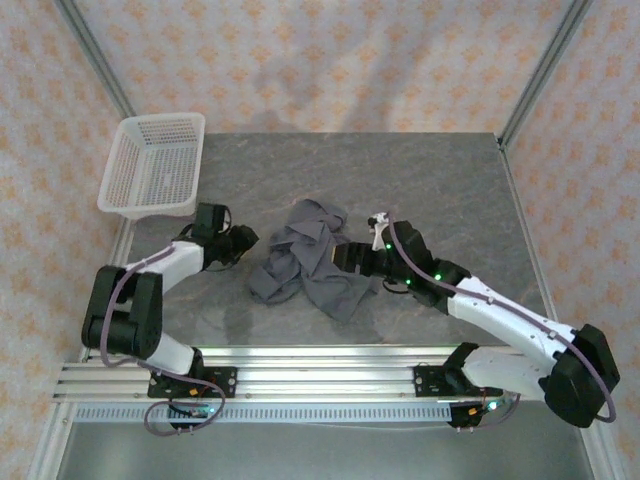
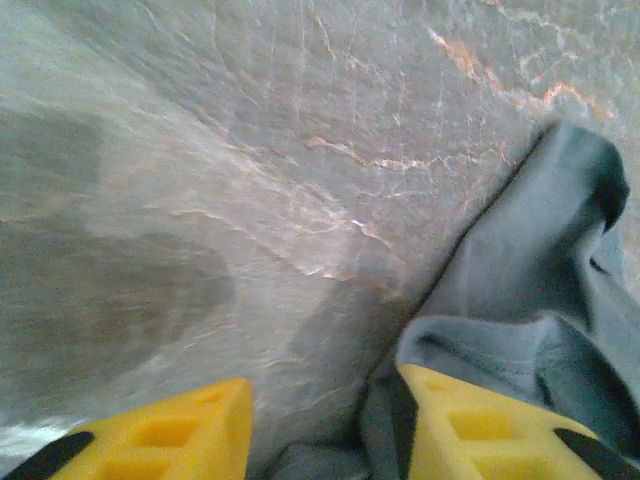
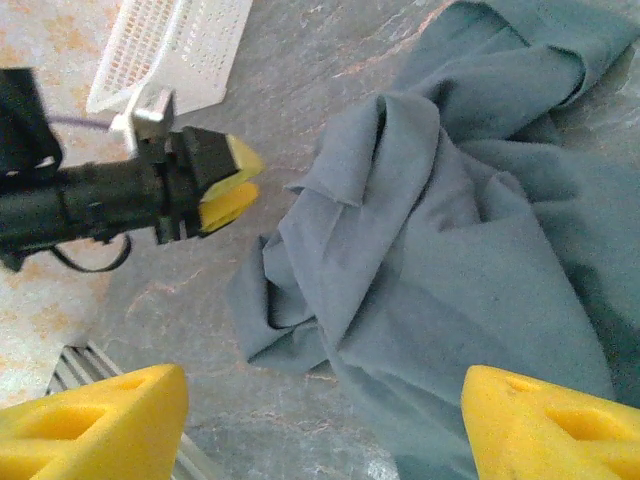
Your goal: Fold the inside-out t-shirt
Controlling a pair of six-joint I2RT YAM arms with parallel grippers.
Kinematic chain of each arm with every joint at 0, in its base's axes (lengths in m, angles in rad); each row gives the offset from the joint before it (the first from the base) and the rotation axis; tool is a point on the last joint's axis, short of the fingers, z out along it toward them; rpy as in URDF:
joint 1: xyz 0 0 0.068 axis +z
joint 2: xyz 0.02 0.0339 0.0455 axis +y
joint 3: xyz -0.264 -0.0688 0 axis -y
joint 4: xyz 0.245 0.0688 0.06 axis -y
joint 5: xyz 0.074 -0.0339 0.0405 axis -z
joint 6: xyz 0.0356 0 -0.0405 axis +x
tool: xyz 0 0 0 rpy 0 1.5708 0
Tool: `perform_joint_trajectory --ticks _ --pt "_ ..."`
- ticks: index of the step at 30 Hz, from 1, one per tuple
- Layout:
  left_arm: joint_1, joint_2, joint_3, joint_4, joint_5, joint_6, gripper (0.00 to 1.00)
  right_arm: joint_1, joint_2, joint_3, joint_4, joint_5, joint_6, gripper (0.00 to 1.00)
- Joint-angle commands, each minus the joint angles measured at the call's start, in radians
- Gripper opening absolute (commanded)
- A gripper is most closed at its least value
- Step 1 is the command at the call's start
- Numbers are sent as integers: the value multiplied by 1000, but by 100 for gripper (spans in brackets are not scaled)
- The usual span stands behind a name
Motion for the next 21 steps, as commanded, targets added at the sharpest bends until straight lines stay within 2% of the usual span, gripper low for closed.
perform_joint_trajectory --ticks 1,4,7,10,13,19,21 --pt "-2 -209 44 -92 -70 108 52 7 12 61 -34 59 -46 73" --pt "-29 -296 56 -139 -22 143 52 12 60 90 -59 83 -82 73" --pt "-162 -294 111 -176 15 198 50 29 132 138 -90 133 -126 73" --pt "-314 -223 189 -216 -3 239 46 30 189 185 -118 175 -113 72" --pt "-397 -155 227 -191 -16 225 46 30 208 202 -157 229 -94 72" --pt "-429 -3 272 -117 -7 161 64 30 173 185 -196 264 -89 72" --pt "-429 33 287 -73 24 133 67 30 158 176 -200 272 -88 72"
